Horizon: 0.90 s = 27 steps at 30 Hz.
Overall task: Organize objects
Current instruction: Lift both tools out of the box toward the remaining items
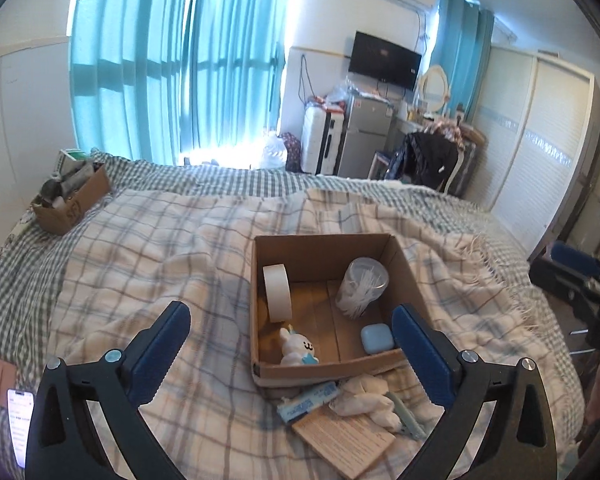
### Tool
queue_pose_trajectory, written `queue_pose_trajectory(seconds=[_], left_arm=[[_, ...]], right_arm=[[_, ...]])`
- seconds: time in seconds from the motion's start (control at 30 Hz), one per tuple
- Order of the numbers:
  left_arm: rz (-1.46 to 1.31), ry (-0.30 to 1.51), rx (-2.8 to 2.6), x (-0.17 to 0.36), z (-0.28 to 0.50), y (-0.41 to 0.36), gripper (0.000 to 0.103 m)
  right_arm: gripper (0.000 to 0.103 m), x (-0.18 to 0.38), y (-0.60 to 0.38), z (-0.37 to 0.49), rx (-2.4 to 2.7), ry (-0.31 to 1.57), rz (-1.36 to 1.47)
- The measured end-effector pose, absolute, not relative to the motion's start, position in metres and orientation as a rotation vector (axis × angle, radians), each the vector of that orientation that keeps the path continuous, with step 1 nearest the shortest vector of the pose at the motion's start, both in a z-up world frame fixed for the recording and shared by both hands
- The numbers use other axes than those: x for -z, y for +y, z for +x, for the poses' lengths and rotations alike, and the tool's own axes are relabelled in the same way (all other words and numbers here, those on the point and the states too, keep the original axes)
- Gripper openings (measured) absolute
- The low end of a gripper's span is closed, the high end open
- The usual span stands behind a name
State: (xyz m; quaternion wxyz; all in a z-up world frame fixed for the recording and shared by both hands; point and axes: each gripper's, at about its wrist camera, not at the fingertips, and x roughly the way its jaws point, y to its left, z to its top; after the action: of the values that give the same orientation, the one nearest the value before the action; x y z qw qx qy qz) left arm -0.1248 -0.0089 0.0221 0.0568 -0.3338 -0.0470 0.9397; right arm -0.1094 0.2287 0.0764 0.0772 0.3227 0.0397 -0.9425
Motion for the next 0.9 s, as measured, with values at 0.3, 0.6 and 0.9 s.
queue_pose_trajectory(seconds=[0.3,0.6,0.9], left_arm=[[-1.042,-0.204,-2.896,0.007,-0.083,-0.028,0.103],[-1.247,-0.116,-2.843,0.09,-0.08,-0.025,0.103],[-1.325,-0.118,-2.8,0.109,-0.083,-0.027,0.103]], right_arm=[[0.083,-0.027,0.23,-0.064,2.824,0.107,1.033],[0.083,0.061,0.193,-0.091,2.664,0.276,1.248],[0.045,0.138,0.165,-0.136,2.5,0.237,1.452]])
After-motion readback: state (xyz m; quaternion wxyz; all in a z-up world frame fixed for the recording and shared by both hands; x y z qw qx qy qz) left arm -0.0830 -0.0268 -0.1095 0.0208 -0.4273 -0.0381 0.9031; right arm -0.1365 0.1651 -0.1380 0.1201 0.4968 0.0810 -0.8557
